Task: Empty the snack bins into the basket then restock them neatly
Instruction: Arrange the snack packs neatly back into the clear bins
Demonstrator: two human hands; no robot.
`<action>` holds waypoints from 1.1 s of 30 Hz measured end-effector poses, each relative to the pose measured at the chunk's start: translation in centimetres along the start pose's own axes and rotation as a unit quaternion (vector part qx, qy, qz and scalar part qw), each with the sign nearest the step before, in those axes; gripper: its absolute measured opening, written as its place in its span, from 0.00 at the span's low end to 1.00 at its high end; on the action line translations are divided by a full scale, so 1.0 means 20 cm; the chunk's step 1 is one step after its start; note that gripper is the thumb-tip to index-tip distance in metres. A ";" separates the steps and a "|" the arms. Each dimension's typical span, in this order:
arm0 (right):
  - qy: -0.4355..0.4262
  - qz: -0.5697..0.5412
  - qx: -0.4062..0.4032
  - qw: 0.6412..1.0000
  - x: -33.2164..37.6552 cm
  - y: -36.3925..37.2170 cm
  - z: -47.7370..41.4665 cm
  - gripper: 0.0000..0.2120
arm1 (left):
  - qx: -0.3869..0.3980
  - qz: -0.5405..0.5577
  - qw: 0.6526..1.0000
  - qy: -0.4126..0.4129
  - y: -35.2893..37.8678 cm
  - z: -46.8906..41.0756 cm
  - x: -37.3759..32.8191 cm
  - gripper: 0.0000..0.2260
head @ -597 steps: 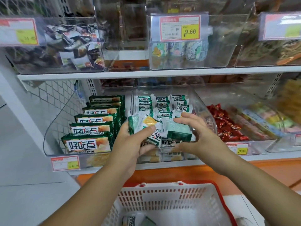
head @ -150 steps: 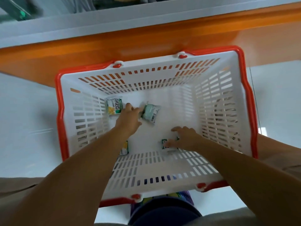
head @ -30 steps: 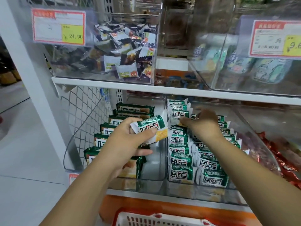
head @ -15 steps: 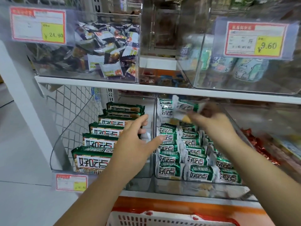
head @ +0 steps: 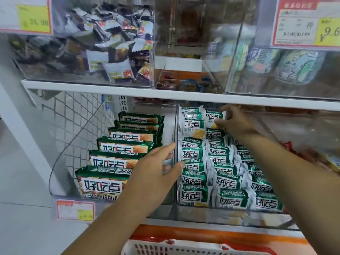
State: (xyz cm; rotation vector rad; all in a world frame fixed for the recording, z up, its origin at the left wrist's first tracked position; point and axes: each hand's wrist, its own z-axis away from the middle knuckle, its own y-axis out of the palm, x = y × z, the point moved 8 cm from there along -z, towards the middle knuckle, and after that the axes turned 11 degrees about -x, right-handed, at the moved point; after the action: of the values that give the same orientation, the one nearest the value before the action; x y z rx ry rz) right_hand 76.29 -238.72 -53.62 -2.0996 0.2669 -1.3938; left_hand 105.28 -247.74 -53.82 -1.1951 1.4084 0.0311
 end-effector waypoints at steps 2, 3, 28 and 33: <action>-0.004 0.018 -0.025 1.000 -0.01 -0.01 -0.01 0.18 | 0.001 0.003 1.000 0.001 0.00 0.00 0.00 0.24; -0.005 0.025 -0.039 0.999 -0.01 -0.01 -0.01 0.20 | -0.001 0.006 1.000 0.004 0.00 0.00 -0.01 0.25; 0.207 0.100 0.400 0.887 -1.14 0.65 2.20 0.13 | 0.256 -0.106 0.909 -0.313 0.69 1.57 1.21 0.28; 0.290 0.115 0.383 0.870 -1.36 0.78 2.32 0.12 | 0.343 -0.197 0.839 -0.374 0.85 1.79 1.44 0.34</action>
State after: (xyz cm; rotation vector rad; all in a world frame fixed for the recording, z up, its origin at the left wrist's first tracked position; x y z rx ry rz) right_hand 108.33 -221.29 -96.03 -0.9514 0.1492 -1.6025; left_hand 127.57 -234.62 -95.35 -0.7016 0.3872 -0.2541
